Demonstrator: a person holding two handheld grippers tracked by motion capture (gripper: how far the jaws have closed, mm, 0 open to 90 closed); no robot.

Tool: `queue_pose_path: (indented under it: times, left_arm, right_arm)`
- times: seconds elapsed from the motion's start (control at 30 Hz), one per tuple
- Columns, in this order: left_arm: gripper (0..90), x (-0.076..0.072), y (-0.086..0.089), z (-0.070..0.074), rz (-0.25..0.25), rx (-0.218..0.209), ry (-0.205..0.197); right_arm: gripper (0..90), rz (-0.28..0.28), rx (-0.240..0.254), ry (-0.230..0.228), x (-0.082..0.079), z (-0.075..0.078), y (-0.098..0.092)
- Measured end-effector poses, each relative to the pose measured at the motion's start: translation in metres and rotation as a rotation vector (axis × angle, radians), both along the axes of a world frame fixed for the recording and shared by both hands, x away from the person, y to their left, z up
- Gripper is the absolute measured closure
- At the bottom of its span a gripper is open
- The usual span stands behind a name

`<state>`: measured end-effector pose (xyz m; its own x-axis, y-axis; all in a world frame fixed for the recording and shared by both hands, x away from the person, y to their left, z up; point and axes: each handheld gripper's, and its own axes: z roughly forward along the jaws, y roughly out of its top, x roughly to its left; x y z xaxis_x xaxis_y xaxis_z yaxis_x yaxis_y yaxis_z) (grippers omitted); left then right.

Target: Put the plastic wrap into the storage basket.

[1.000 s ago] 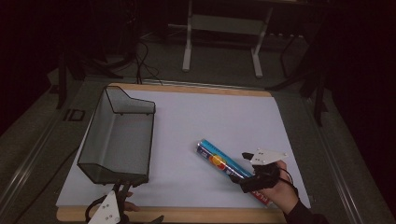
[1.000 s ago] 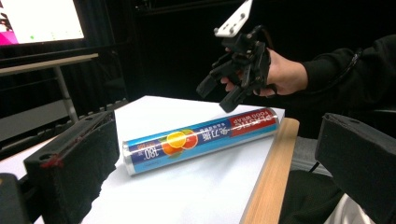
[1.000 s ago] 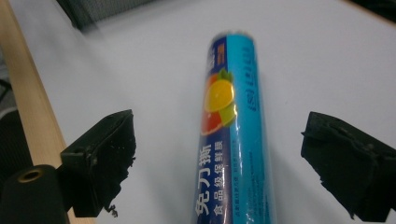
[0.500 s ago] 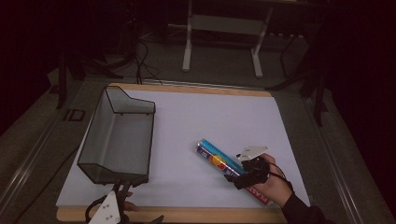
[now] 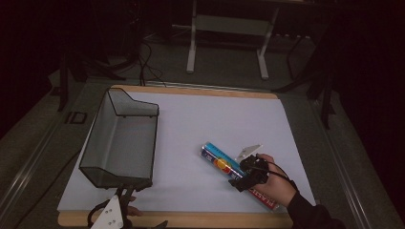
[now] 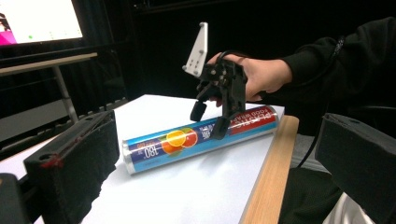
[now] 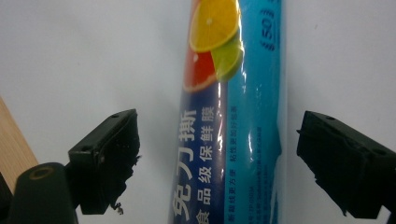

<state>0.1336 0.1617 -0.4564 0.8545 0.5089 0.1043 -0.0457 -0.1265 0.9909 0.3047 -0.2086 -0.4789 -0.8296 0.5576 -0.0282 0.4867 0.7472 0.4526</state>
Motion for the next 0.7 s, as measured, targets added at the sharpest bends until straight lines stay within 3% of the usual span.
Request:
queue_pose_path:
  times: [0.33,0.7]
  left_arm:
    - [0.6,-0.001,0.0,0.0,-0.007,-0.004,0.0]
    - [0.6,-0.001,0.0,0.0,-0.003,0.004,-0.001]
  right_arm:
    - [13.0,-0.002,-0.153,0.094,0.011,0.0,0.014]
    - [14.1,-0.01,-0.271,0.209,0.023,0.002,0.027]
